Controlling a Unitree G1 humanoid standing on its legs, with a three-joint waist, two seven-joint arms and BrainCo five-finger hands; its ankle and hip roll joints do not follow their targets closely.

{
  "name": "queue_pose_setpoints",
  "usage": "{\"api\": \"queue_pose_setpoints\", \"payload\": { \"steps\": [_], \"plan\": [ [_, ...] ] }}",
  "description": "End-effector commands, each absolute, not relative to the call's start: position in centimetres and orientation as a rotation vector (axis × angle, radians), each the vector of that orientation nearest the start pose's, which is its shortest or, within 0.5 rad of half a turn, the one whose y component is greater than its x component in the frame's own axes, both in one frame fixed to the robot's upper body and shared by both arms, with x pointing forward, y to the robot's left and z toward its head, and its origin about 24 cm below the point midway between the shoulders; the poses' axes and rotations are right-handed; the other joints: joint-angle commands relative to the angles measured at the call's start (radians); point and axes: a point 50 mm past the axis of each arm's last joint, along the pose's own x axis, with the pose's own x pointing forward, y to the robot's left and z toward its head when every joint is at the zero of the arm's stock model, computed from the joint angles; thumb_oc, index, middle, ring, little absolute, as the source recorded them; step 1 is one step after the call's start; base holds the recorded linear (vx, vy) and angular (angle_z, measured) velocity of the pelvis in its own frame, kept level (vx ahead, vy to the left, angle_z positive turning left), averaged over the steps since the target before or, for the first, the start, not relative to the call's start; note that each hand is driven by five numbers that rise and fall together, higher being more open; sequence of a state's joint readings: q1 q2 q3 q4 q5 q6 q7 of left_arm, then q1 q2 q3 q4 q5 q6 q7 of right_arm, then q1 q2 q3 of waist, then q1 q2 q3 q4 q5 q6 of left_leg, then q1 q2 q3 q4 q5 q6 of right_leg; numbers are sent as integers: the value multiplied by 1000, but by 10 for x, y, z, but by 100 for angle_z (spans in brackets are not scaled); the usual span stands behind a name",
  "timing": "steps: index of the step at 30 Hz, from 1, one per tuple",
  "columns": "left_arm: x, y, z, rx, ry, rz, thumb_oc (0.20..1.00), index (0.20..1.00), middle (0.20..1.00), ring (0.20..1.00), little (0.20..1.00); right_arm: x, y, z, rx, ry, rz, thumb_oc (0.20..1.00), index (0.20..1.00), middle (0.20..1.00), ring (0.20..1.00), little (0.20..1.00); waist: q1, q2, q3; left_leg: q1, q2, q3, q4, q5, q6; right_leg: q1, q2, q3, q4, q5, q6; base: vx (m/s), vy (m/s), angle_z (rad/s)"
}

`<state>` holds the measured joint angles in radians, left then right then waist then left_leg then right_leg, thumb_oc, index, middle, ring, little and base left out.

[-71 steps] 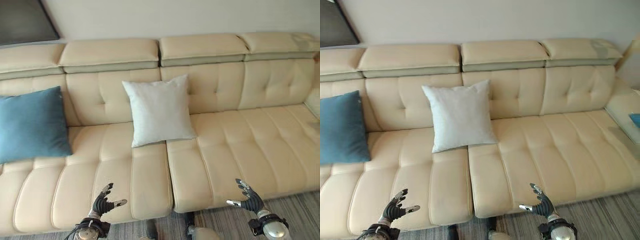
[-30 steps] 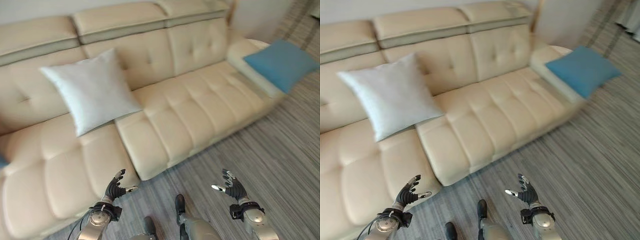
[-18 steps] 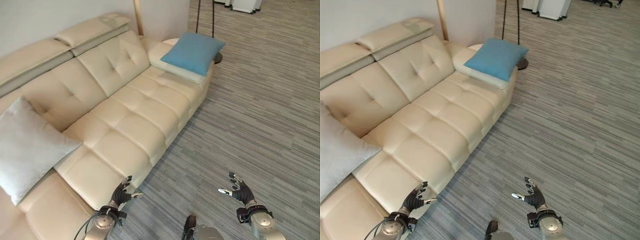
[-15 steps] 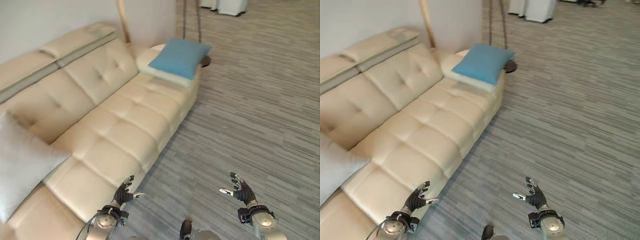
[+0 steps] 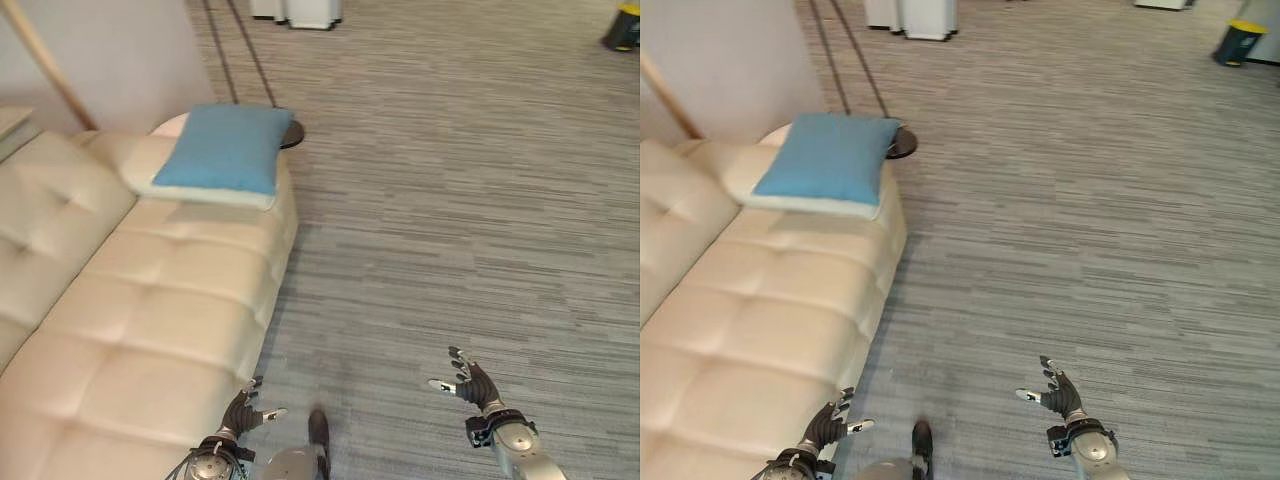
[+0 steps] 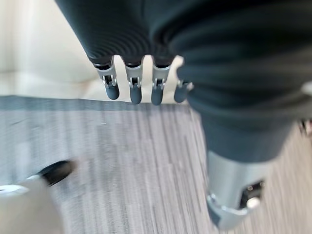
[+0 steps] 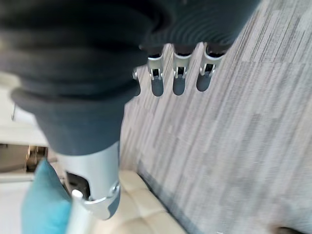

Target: Pick up all the scattered cushions and arrange them neatly on the sofa.

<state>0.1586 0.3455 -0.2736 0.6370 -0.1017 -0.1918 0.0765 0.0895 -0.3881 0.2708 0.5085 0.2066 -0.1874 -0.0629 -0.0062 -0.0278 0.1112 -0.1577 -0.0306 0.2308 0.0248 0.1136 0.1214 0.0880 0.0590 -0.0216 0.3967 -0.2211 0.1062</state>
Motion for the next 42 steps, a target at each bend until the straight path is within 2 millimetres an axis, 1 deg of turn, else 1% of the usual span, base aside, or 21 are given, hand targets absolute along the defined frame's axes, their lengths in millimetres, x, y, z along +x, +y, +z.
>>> {"api": "queue_pose_setpoints", "payload": {
  "steps": [1, 2, 4, 7, 10, 12, 15, 18, 20, 23, 25, 26, 28, 33, 34, 35, 36, 37, 38, 41, 42],
  "plan": [
    [175, 215, -82, 325, 496, -71, 1000, 1000, 1000, 1000, 1000, 220, -207, -41, -244, 296, 76, 1000, 1000, 1000, 1000, 1000, 20, -7, 29, 22, 25, 15, 121, -170, -72, -133, -182, -49, 74, 237, 90, 220, 75, -16],
    [175, 215, -82, 325, 496, -71, 1000, 1000, 1000, 1000, 1000, 220, -207, -41, -244, 296, 76, 1000, 1000, 1000, 1000, 1000, 21, -5, 27, 20, 28, 16, 119, -168, -73, -135, -180, -49, 71, 241, 89, 324, 61, 15],
    [181, 215, -78, 324, 472, -67, 1000, 1000, 1000, 1000, 1000, 222, -209, -38, -247, 282, 73, 1000, 1000, 1000, 1000, 1000, 2, 20, 43, 84, 29, 5, 80, -189, -79, -225, -188, -108, 3, 175, 53, 283, 1, 12],
    [182, 216, -77, 336, 468, -65, 1000, 1000, 1000, 1000, 1000, 226, -211, -34, -255, 267, 61, 1000, 1000, 1000, 1000, 1000, -9, 31, 57, 144, 31, -1, 55, -229, -90, -304, -224, -161, -106, 167, 48, 284, -95, -8],
    [186, 215, -76, 353, 462, -61, 1000, 1000, 1000, 1000, 1000, 229, -211, -31, -267, 260, 60, 1000, 1000, 1000, 1000, 1000, -34, 32, 75, 189, 31, -9, 35, -238, -106, -375, -246, -167, -243, 245, 59, 272, -180, -17],
    [189, 214, -75, 353, 451, -59, 1000, 1000, 1000, 1000, 1000, 227, -212, -32, -271, 264, 61, 1000, 1000, 1000, 1000, 1000, -44, 29, 79, 223, 26, -29, 37, -267, -119, -370, -256, -157, -285, 263, 73, 388, -253, 18],
    [184, 210, -80, 345, 468, -70, 1000, 1000, 1000, 1000, 1000, 217, -220, -36, -265, 289, 46, 1000, 1000, 1000, 1000, 1000, -58, 24, 71, 244, 37, -50, 104, -308, -142, -351, -254, -138, -242, 276, 57, 343, -255, 48],
    [182, 208, -83, 332, 479, -68, 1000, 1000, 1000, 1000, 1000, 214, -231, -34, -284, 291, 24, 1000, 1000, 1000, 1000, 1000, -61, 36, 71, 179, 79, -59, 281, -231, -191, -308, -244, -174, -234, 244, 25, 249, -302, 81],
    [183, 209, -84, 314, 486, -40, 1000, 1000, 1000, 1000, 1000, 214, -237, -32, -286, 283, 4, 1000, 1000, 1000, 1000, 1000, -54, 33, 83, 107, 114, -56, 479, -148, -223, -243, -221, -194, -229, 186, -21, 268, -288, 66],
    [185, 212, -86, 306, 499, -10, 1000, 1000, 1000, 1000, 1000, 211, -241, -34, -276, 299, -21, 1000, 1000, 1000, 1000, 1000, -44, 21, 82, 55, 115, -50, 493, -133, -211, -183, -197, -190, -246, 150, -46, 388, -239, -5],
    [185, 214, -87, 320, 507, -7, 1000, 1000, 1000, 1000, 1000, 210, -245, -35, -276, 305, -42, 1000, 1000, 1000, 1000, 1000, -17, 8, 78, -40, 96, -48, 342, -172, -181, -114, -167, -184, -281, 110, -47, 534, -134, 11],
    [184, 214, -87, 325, 508, -5, 1000, 1000, 1000, 1000, 1000, 210, -244, -35, -274, 301, -45, 1000, 1000, 1000, 1000, 1000, -6, 8, 74, -65, 94, -58, 266, -145, -180, -96, -156, -180, -294, 103, -45, 384, -21, -8],
    [183, 215, -87, 329, 516, -2, 1000, 1000, 1000, 1000, 1000, 212, -242, -35, -276, 301, -44, 1000, 1000, 1000, 1000, 1000, 27, 14, 72, -119, 113, -105, 73, -36, -203, -32, -117, -165, -322, 73, -37, 469, 3, -30],
    [176, 219, -90, 331, 543, 6, 1000, 1000, 1000, 1000, 1000, 211, -237, -37, -283, 309, -15, 1000, 1000, 1000, 1000, 1000, 47, 9, 46, -145, 140, -51, 14, 13, -199, 66, -107, -137, -311, 8, -15, 580, 136, -38],
    [174, 222, -91, 337, 549, 7, 1000, 1000, 1000, 1000, 1000, 211, -234, -38, -286, 313, 4, 1000, 1000, 1000, 1000, 1000, 50, -11, 34, -150, 110, -45, 67, 3, -182, 75, -134, -122, -265, 17, 6, 475, 170, -38],
    [174, 222, -91, 337, 549, 7, 1000, 1000, 1000, 1000, 1000, 211, -234, -38, -286, 313, 4, 1000, 1000, 1000, 1000, 1000, 51, -9, 31, -154, 113, -45, 67, 5, -182, 71, -131, -121, -267, 20, 6, 734, 366, -42],
    [173, 228, -90, 352, 550, 19, 1000, 1000, 1000, 1000, 1000, 208, -229, -41, -278, 323, 26, 1000, 1000, 1000, 1000, 1000, 52, -39, 24, -119, 65, -22, 95, -50, -135, 17, -190, -105, -92, 136, 52, 397, 237, -23],
    [174, 228, -90, 352, 550, 19, 1000, 1000, 1000, 1000, 1000, 208, -229, -41, -278, 323, 26, 1000, 1000, 1000, 1000, 1000, 54, -36, 21, -122, 69, -21, 94, -48, -135, 13, -187, -103, -93, 139, 51, 735, 465, -15],
    [175, 235, -86, 360, 534, 44, 1000, 1000, 1000, 1000, 1000, 211, -222, -41, -261, 310, 35, 1000, 1000, 1000, 1000, 1000, 53, -37, 27, -53, 31, 3, 87, -106, -92, -63, -246, -125, 81, 292, 85, 325, 230, 9],
    [176, 238, -84, 365, 529, 51, 1000, 1000, 1000, 1000, 1000, 212, -220, -40, -251, 302, 40, 1000, 1000, 1000, 1000, 1000, 46, -17, 33, 16, 16, -9, 68, -134, -77, -127, -248, -137, 143, 315, 68, 439, 201, 37],
    [172, 237, -86, 350, 536, 59, 1000, 1000, 1000, 1000, 1000, 213, -221, -38, -263, 296, 46, 1000, 1000, 1000, 1000, 1000, 28, 12, 48, 81, 1, -58, 50, -157, -72, -210, -212, -142, 109, 242, 48, 599, 118, 66]
  ]
}}
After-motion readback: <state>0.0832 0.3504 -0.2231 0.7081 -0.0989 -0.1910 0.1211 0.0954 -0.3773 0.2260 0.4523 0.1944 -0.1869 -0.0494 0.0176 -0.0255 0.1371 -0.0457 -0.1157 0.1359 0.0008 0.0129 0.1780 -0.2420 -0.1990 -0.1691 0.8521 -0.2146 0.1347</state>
